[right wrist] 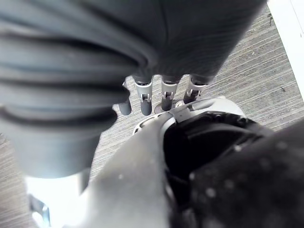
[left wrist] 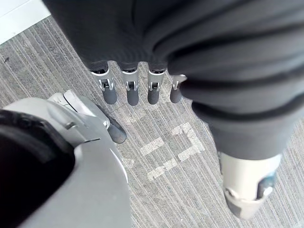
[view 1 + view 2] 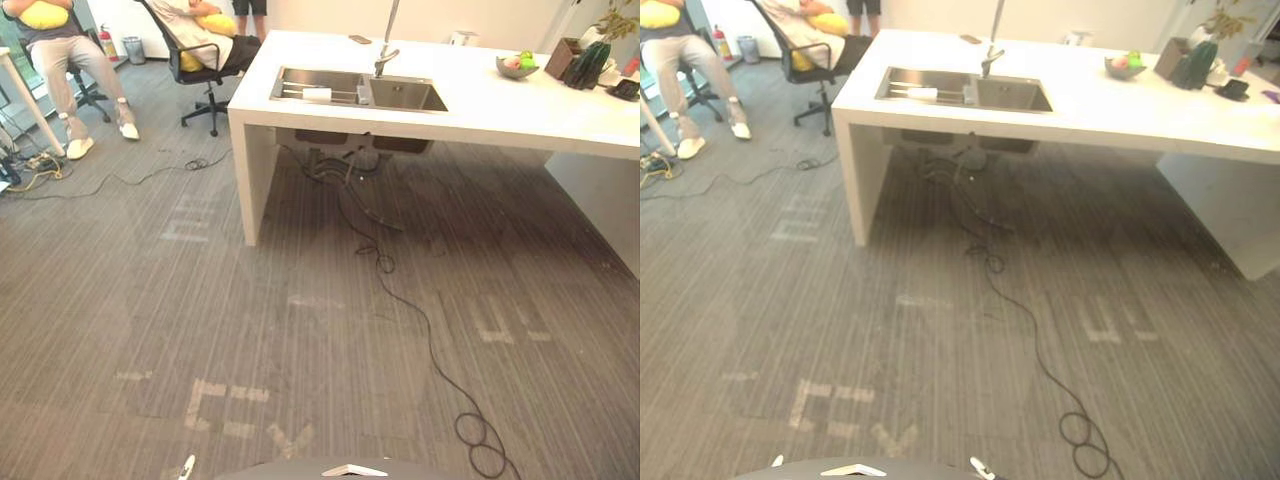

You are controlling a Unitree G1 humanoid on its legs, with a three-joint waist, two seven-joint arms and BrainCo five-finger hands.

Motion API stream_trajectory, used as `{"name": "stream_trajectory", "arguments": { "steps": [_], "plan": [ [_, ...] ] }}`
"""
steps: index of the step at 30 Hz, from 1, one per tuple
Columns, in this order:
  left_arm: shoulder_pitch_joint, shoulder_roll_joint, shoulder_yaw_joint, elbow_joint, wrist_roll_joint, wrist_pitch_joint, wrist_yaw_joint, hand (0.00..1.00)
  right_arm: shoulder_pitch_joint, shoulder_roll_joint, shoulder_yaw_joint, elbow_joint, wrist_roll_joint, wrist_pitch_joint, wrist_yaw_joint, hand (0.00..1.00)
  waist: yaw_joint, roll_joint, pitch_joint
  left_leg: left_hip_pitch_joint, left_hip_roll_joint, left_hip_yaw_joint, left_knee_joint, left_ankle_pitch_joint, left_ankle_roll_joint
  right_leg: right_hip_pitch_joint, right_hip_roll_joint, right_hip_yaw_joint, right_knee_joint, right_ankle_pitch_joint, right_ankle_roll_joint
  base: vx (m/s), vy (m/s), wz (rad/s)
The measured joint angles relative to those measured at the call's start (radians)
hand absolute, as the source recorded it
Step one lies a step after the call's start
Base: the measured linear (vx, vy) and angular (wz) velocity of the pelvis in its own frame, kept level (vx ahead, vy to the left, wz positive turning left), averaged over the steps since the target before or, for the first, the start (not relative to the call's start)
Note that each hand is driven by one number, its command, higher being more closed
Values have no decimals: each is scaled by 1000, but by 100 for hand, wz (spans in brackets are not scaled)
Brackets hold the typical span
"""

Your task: Walk over to the sink, pick up the cup, carry it to the dishwasher, place the cup inside the dishwasher, then close the dishwasher door

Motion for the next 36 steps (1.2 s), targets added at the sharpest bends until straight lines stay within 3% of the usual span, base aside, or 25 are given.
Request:
{"name": "stream_trajectory", "arguments": {
  "steps": [3,7,8,10,14,16,17,18,20,21,23,24,25,26,27,28,29,30,31,33,34,35,36],
  "plan": [
    [1,2,-2,1,0,0,0,0,-10,-1,-5,8,1,6,-11,0,-1,-1,12,28,-7,-8,0,9,4,23,-6,-21,11,1,1,36,23,16],
    [1,2,-2,-2,5,2,-6,0,-26,-2,-7,-4,52,1,-37,0,-9,6,23,35,-25,-32,0,-17,13,-60,-70,-48,264,-151,-10,-33,40,27],
    [1,4,-2,-4,4,1,-9,0,-26,-3,-8,-9,64,-1,-40,0,-8,-9,30,42,-35,-32,0,-18,16,-81,-94,-48,332,-178,-14,-49,28,17],
    [1,3,4,-11,12,0,-8,0,-27,-4,-15,-13,75,-2,-41,0,-12,-12,41,66,-42,-33,0,-22,21,-92,-114,-46,409,-184,-29,-33,34,7],
    [1,4,28,-11,31,2,-8,0,-25,9,-35,-12,117,-6,-47,0,-20,-22,47,81,-46,-40,0,-27,30,-86,-120,-46,394,-200,-38,-2,23,-13],
    [-3,14,39,-14,41,8,-10,0,-13,41,-89,-15,117,-18,-54,0,-24,-42,66,86,-63,-68,-1,-33,44,-94,-151,-52,438,-210,22,10,-32,-18],
    [-4,15,40,-17,42,9,-11,0,-6,49,-102,-19,120,-22,-53,0,-26,-40,71,89,-64,-78,-1,-33,46,-113,-160,-51,487,-206,24,5,-69,4],
    [-6,15,45,-19,59,9,-13,0,-6,57,-119,-40,140,-23,-50,0,-34,-39,82,93,-53,-92,0,-32,48,-169,-155,-33,585,-220,-1,25,-71,23],
    [-5,16,60,-22,72,12,-19,0,19,72,-112,-53,139,-21,-38,0,-41,-42,83,96,-31,-107,0,-40,35,-168,-102,37,513,-269,-26,74,-94,33],
    [-6,15,88,-25,81,14,-21,0,27,86,-113,-54,137,-20,-34,0,-37,-58,88,99,-37,-111,0,-43,29,-151,-92,60,440,-257,-10,153,-134,41],
    [-6,-5,131,-25,99,19,-19,0,43,87,-125,-55,137,-18,-28,0,-36,-61,81,109,-28,-106,3,-51,5,-138,-86,41,423,-257,3,182,-115,32],
    [-6,-15,153,-30,101,19,-19,0,43,87,-138,-53,136,-15,-26,0,-32,-62,76,117,-19,-105,7,-60,-5,-131,-81,35,424,-264,3,203,-110,4],
    [-4,-19,159,-31,101,19,-17,0,44,87,-148,-52,136,-13,-26,0,-31,-39,77,123,-4,-108,7,-75,-14,-119,-66,34,419,-266,2,268,-123,-3],
    [2,-19,159,-31,109,19,-17,0,41,87,-155,-52,136,-13,-27,0,-33,-48,56,120,10,-110,22,-96,-26,-113,-52,32,403,-266,0,261,-106,-5],
    [6,-19,159,-32,109,19,-19,0,40,87,-155,-51,136,-12,-29,0,-33,-34,51,98,17,-108,67,-121,-31,-107,-44,32,386,-266,-4,309,-58,1],
    [6,-23,176,-48,109,21,-21,0,36,87,-158,-51,136,-12,-30,0,-32,-43,44,-7,27,-95,325,-235,-67,-77,-29,22,345,-255,-21,315,-56,4],
    [-1,-45,217,-66,111,20,-21,0,34,70,-159,-54,136,-13,-26,0,-31,-6,58,-149,65,-73,647,-308,-143,-50,1,14,331,-258,-29,308,-36,0],
    [-5,-62,238,-70,119,17,-21,0,32,59,-159,-54,136,-13,-28,0,-26,5,62,-190,91,-55,764,-308,-151,-26,19,16,325,-259,-31,266,0,-16],
    [-8,-91,259,-75,134,0,-22,0,32,41,-159,-54,135,-13,-31,0,-20,43,75,-230,151,-2,927,-283,-163,37,57,26,300,-259,-31,209,85,-27],
    [-13,-88,257,-78,169,-33,-20,0,28,31,-151,-51,135,-12,-33,0,-11,42,78,-268,207,61,1121,-177,-162,147,69,45,227,-251,-44,131,108,-35],
    [-16,-81,226,-80,181,-59,-16,0,16,33,-144,-51,135,-10,-34,0,5,38,85,-305,227,94,1192,-272,-128,186,57,67,214,-253,-49,116,106,-40],
    [-26,-76,195,-83,216,-82,-1,0,-3,22,-145,-50,125,-1,-48,0,6,46,90,-352,227,131,1145,-363,-89,208,34,79,210,-254,-52,153,111,-35],
    [-34,-75,178,-91,226,-92,7,0,-11,14,-148,-50,124,1,-52,0,6,42,92,-369,227,152,1076,-372,-80,217,24,81,216,-255,-50,132,91,-11]
  ]
}}
